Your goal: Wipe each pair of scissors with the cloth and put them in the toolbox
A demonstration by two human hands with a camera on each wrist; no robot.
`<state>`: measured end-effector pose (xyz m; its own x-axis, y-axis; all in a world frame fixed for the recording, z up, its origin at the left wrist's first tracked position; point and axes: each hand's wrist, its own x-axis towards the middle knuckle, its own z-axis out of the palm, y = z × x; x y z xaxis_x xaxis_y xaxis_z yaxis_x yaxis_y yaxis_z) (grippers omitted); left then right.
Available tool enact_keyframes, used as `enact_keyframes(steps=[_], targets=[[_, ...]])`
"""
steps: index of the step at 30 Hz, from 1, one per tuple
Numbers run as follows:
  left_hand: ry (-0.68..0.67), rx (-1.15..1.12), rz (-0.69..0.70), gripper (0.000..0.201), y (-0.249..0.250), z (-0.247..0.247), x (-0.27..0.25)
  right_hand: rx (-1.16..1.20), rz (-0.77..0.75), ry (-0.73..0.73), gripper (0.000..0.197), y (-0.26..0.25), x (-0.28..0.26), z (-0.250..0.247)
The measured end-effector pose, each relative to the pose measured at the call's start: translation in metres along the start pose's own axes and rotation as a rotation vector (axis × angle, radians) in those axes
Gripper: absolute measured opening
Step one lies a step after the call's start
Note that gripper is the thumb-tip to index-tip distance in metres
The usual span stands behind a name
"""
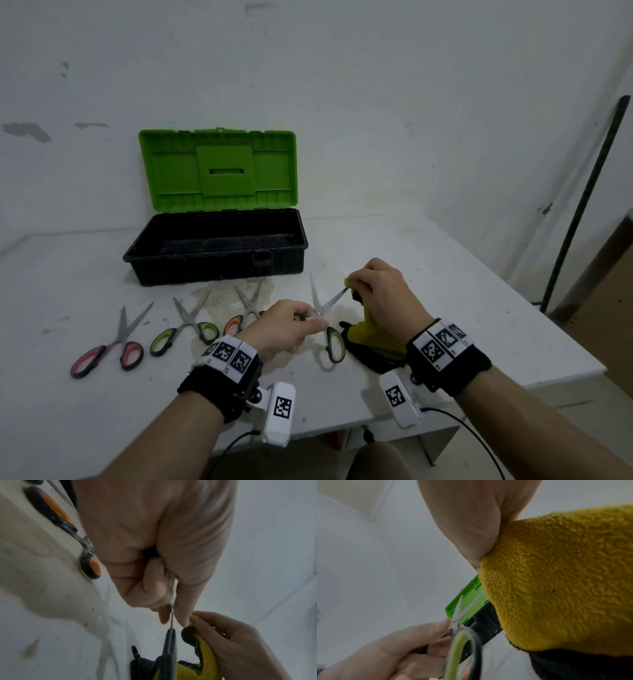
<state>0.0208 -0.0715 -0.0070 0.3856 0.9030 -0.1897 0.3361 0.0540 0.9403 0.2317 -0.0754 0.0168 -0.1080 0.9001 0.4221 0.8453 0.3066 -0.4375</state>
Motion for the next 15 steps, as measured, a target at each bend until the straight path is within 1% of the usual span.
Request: enact_keyframes(steps=[3,6,8,11,15], targets=[[0.016,-0.060,-0.062,0.014,0.004,-0.001,0.003,0.027,-0.026,-0.012,0.022,-0.007,-0.006,0.000],[0.026,-0.128,-0.100,0.015,0.003,0.000,0.003,0.000,-0.047,-0.052,0.022,-0.012,-0.010,0.000],[0.040,-0.200,-0.092,0.014,0.002,0.001,0.003,-0.009,-0.057,-0.071,0.021,-0.014,-0.012,0.001],[0.068,-0.276,-0.055,0.007,0.003,0.001,0.002,-0.009,-0.060,-0.079,0.020,-0.014,-0.012,0.002],[0.128,-0.298,-0.006,0.012,0.004,0.001,0.003,-0.009,-0.046,-0.069,0.020,-0.012,-0.011,0.002]])
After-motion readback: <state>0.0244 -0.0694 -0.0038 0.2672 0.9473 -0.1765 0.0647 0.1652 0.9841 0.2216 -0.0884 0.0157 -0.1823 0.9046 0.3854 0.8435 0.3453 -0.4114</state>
